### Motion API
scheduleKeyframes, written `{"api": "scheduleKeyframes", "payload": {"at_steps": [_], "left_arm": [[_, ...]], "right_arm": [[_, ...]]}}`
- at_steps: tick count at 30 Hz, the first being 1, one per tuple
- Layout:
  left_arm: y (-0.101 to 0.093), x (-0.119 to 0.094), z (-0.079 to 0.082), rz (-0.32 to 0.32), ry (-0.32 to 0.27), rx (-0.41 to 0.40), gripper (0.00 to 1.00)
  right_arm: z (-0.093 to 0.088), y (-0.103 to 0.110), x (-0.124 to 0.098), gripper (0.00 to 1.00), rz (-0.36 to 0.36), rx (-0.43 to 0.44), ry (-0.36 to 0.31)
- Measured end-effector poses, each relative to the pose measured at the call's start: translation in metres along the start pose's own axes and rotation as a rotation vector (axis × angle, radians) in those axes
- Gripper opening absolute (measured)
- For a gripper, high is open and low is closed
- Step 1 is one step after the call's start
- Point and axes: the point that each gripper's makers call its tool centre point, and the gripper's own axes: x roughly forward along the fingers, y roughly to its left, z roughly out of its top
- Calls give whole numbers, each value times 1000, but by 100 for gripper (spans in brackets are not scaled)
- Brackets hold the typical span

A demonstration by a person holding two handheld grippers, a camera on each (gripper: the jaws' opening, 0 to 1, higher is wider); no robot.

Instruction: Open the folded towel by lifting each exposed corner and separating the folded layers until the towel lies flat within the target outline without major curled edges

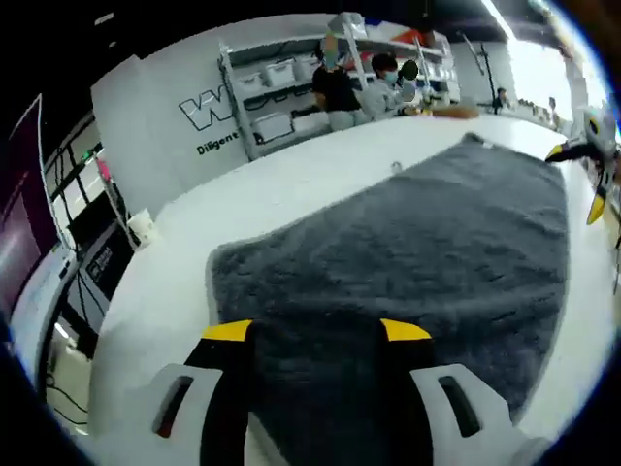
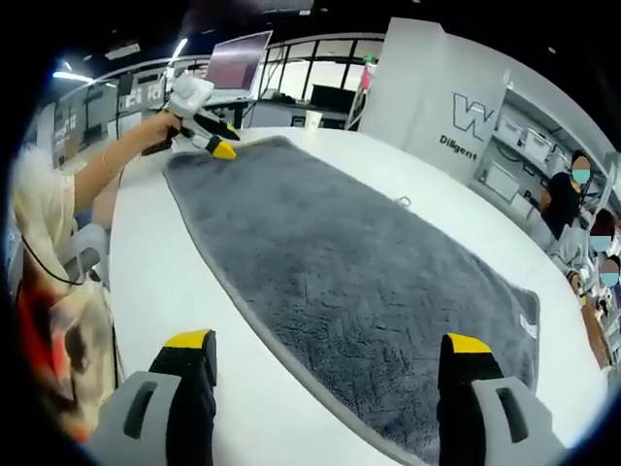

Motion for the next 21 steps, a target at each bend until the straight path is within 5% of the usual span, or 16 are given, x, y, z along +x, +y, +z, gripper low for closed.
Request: {"api": "scheduleKeyframes", "payload": {"at_steps": [5,8,16,21], "left_arm": [[-39,-17,4,-138,-46,-48,88],[-61,-27,5,-201,-61,-21,98],[-87,-52,15,-272,-141,-39,100],[-87,-63,-10,-251,-96,-73,100]], "right_arm": [[7,-5,-12,97,-24,12,-33],[14,-7,-21,99,-39,16,-63],[23,-7,-34,99,-52,31,-111],[24,-11,-42,99,-79,36,-120]]}}
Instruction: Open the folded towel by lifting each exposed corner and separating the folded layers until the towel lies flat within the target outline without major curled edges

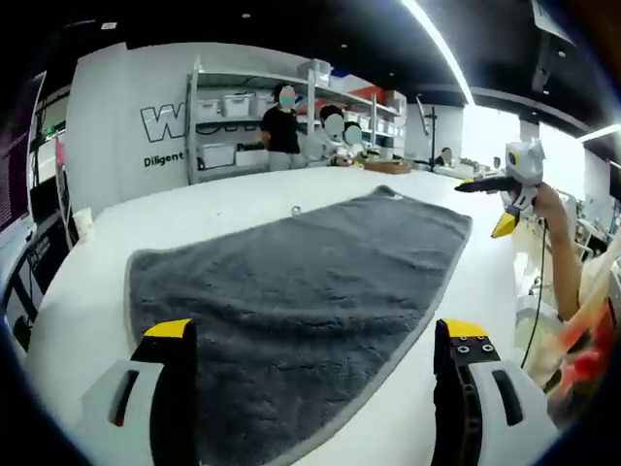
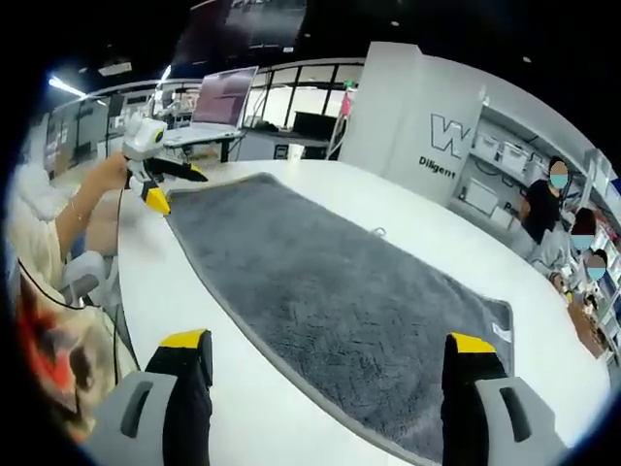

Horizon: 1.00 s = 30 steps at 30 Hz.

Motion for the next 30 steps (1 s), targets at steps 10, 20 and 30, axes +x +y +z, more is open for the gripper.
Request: {"api": "scheduleKeyframes", "payload": {"at_steps": [10,20,30], "left_arm": [[5,-30,-24,75,-18,-53,100],[-8,-21,-51,14,61,-82,100],[14,-28,-54,52,0,-108,80]], "right_arm": [[-4,-24,-23,99,-70,47,-31],[-21,-57,-37,99,-163,89,-9],[-40,-78,-48,98,-206,147,4]]}}
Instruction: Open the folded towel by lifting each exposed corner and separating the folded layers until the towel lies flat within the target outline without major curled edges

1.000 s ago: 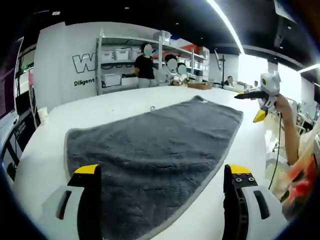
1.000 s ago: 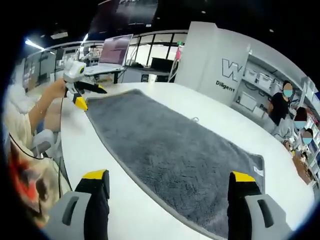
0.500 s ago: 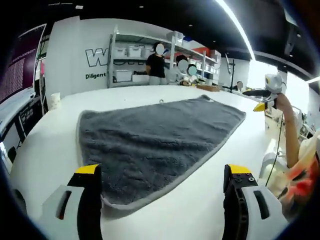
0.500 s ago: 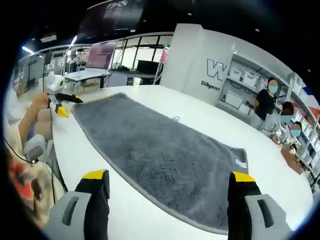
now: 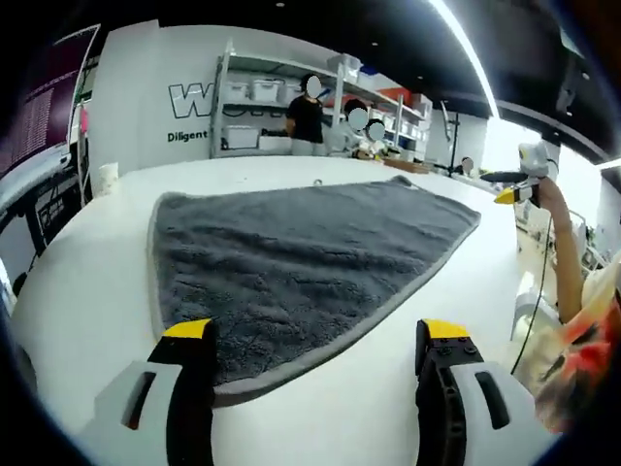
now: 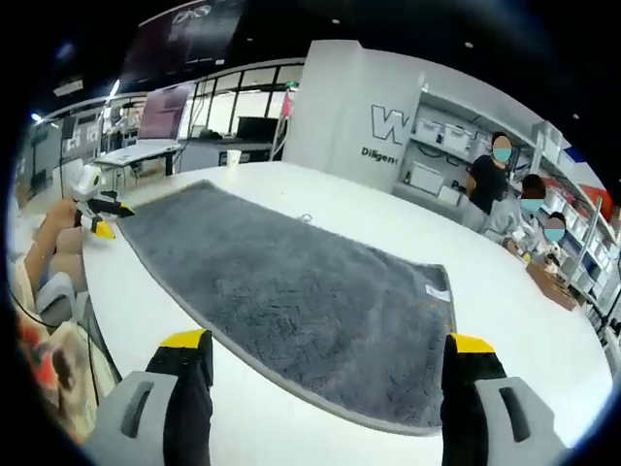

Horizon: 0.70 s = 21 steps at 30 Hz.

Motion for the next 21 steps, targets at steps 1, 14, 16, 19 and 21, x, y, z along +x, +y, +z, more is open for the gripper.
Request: {"api": "scheduleKeyframes", "payload": {"at_steps": [1,14,16,19,21], "left_arm": [[0,0,0,-5,-2,-1,80],[8,-5,-1,-1,-4,0,69],[8,-5,-1,-3,-4,3,69],[9,-5,-1,-2,-1,4,68],[9,-5,-1,0,-1,4,67]], "right_arm": [[-1,-1,0,98,-4,6,0],[-49,-44,29,92,-69,182,53],[-60,-57,39,93,-91,199,54],[-62,-66,49,93,-90,236,-8],[-64,-65,51,89,-70,244,-24]]}}
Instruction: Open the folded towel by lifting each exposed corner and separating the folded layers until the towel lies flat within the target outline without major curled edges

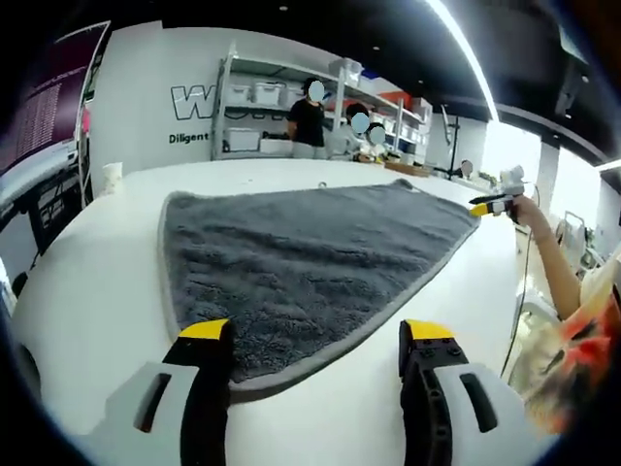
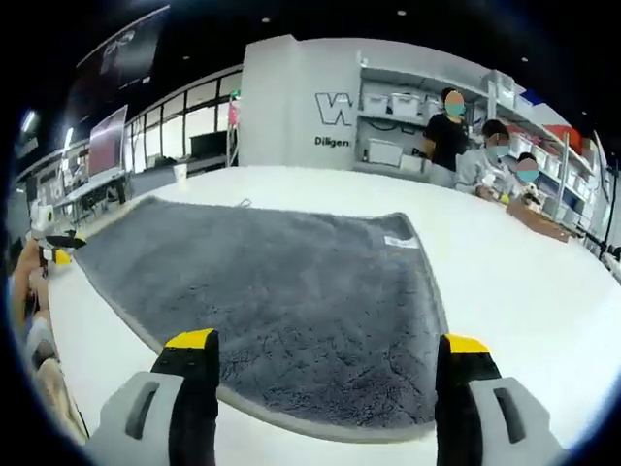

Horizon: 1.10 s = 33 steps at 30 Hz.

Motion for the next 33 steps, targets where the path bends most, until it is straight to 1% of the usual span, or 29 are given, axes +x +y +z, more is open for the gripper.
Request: {"api": "scheduleKeyframes", "payload": {"at_steps": [4,5,6,8,9,10,11,16,19,24,33], "left_arm": [[1,0,0,3,-1,-4,66],[2,0,0,7,-2,-5,64],[2,0,0,11,-2,-5,64],[2,0,0,13,0,0,64],[2,-1,0,11,0,0,64],[2,-1,0,8,0,-1,64],[2,-1,0,6,0,0,65],[4,-3,-1,3,3,-6,64],[7,-4,-1,2,-4,-14,62],[9,-6,0,1,-15,-30,60],[9,-6,-1,0,-6,-11,59]], "right_arm": [[-1,2,5,84,30,0,-20],[-3,2,6,84,34,4,-15],[-6,1,8,84,31,11,-3],[-17,-3,10,85,12,7,44],[-29,-4,10,86,10,15,95],[-22,-5,13,87,16,2,43],[-23,-4,10,86,18,31,56],[-23,-7,9,85,18,21,55],[-23,-7,8,85,16,23,52],[-26,-9,6,87,-2,25,71],[-29,-5,0,88,-9,25,93]]}}
